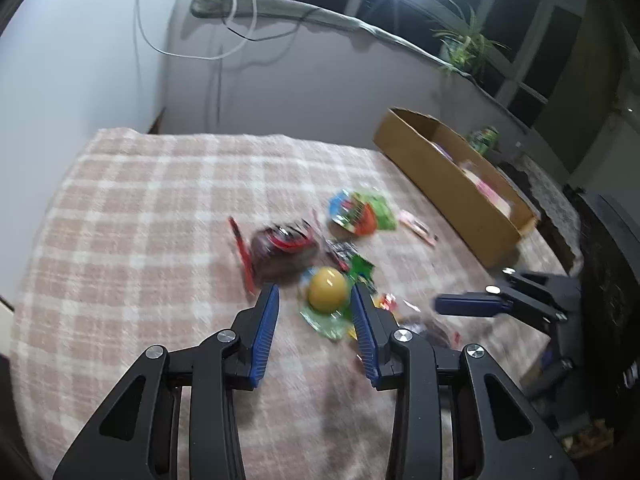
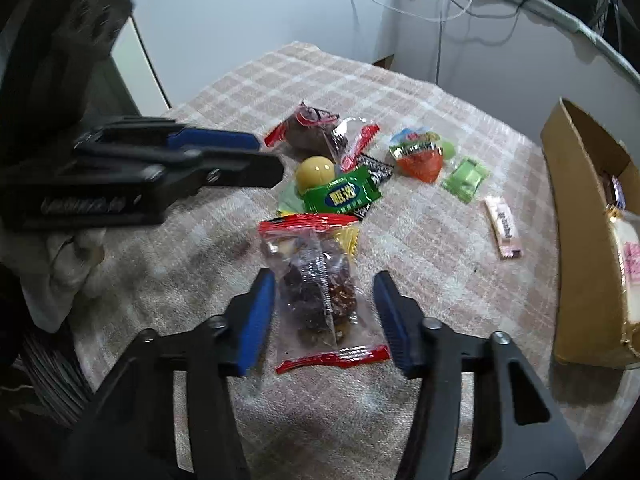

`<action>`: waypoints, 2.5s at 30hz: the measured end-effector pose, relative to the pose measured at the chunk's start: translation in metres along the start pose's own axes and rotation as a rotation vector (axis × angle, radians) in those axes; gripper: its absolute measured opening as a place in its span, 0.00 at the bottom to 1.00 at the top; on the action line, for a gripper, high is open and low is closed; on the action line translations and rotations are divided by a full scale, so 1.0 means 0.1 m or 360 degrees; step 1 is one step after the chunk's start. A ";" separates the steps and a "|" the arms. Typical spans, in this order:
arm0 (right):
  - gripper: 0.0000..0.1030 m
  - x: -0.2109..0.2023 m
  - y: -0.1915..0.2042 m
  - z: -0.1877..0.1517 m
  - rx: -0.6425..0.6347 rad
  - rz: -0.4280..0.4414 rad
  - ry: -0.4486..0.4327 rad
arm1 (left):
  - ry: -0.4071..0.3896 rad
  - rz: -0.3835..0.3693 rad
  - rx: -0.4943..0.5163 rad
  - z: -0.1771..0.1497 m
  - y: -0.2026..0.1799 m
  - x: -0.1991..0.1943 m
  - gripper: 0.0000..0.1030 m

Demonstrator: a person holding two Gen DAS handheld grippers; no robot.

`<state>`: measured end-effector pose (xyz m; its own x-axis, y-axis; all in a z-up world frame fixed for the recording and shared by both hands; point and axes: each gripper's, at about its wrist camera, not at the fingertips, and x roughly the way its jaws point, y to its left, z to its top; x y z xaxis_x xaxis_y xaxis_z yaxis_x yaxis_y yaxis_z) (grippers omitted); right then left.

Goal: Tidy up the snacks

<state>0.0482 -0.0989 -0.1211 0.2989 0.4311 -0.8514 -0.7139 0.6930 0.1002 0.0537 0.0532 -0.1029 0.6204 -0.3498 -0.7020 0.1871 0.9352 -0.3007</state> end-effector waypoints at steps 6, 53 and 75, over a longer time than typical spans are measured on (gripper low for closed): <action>0.47 -0.02 -0.17 -0.06 0.0079 0.0004 0.0011 | 0.0039 -0.0019 0.0096 -0.12 -0.15 0.03 0.34; 0.38 -0.71 -0.66 -0.32 0.0249 -0.0120 -0.0160 | 0.0110 0.0068 0.0359 -0.17 -0.71 0.18 0.21; 0.38 -1.48 -1.84 -0.39 0.0513 -0.0415 -0.0369 | -0.0104 -0.0215 0.0368 0.67 -1.63 0.30 0.21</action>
<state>0.1109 -0.3127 -0.0340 0.6018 0.3112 -0.7356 -0.3743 0.9235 0.0844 0.0928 -0.1059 -0.0318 0.6246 -0.4747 -0.6201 0.4357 0.8708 -0.2278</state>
